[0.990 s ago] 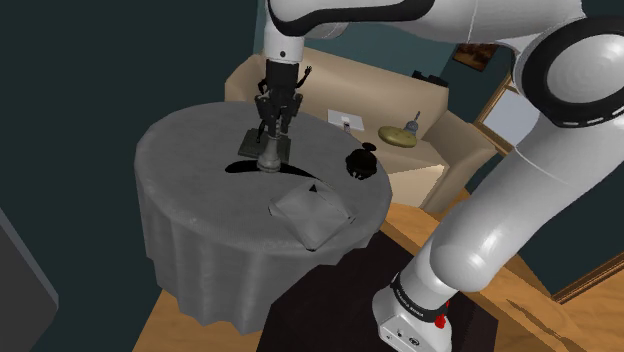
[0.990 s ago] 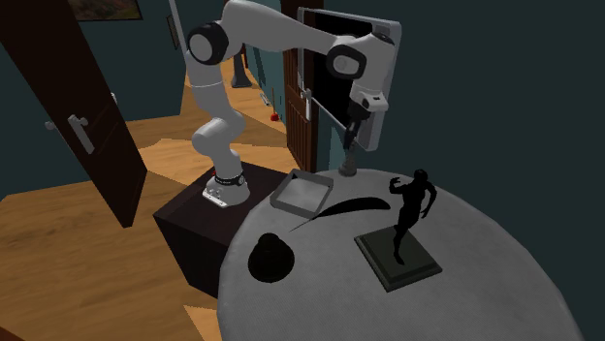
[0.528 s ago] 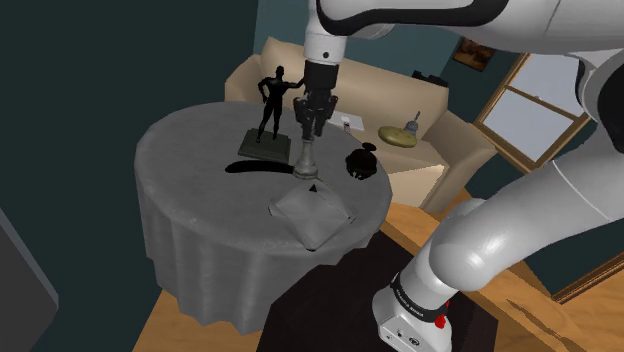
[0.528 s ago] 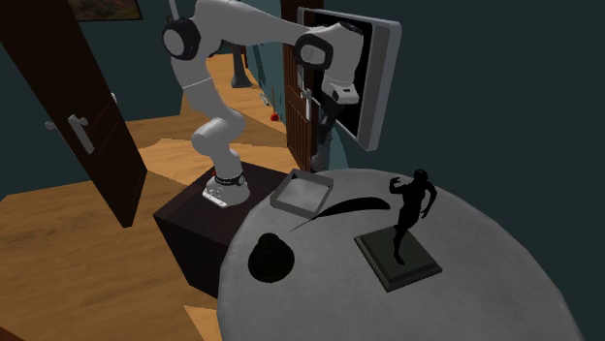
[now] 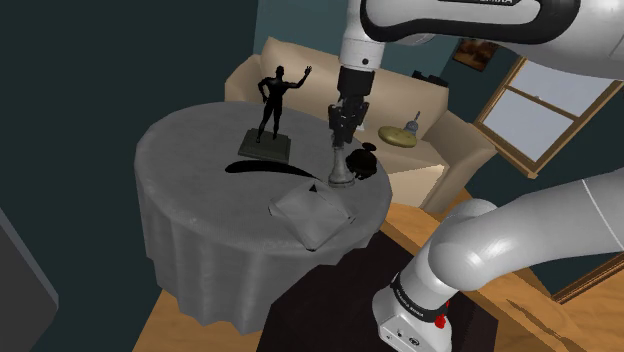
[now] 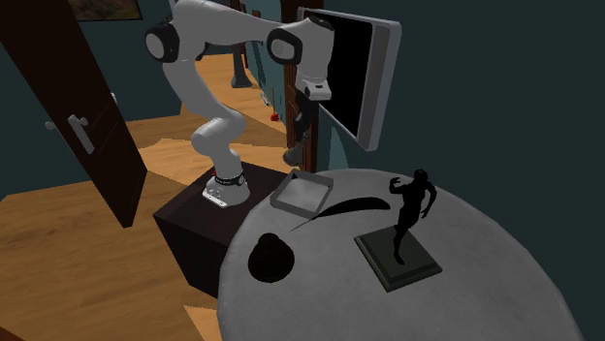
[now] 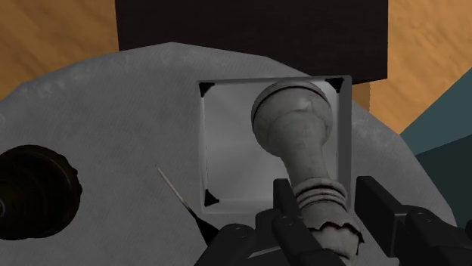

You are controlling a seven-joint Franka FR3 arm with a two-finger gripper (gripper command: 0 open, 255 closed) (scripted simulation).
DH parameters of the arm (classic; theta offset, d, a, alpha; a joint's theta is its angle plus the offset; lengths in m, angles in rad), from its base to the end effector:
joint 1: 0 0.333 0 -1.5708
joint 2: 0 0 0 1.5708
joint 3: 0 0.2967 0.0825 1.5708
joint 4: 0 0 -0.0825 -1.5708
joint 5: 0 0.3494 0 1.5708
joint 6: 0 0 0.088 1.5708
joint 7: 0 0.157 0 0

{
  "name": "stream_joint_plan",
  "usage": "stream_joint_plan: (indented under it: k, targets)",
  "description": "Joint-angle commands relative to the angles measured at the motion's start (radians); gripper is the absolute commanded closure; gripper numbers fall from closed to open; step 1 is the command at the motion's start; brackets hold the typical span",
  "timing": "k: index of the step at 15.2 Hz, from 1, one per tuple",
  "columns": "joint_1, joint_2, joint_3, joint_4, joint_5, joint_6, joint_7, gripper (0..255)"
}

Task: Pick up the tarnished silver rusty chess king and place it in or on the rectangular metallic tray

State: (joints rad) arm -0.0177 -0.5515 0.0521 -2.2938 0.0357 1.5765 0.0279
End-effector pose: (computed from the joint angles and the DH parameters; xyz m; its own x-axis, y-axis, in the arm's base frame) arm 0.3338 0.0185 0.4809 0.9862 -0.0063 -0.1657 -0.0069 -1.0000 -0.0033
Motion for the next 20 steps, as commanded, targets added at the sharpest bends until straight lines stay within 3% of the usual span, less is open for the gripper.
stream_joint_plan:
  k: [1,20]
  targets:
    - [0.0,-0.007,0.0,-0.027,0.0,0.02,-0.001,255]
    - [0.002,0.035,0.007,-0.264,0.006,0.299,-0.003,255]
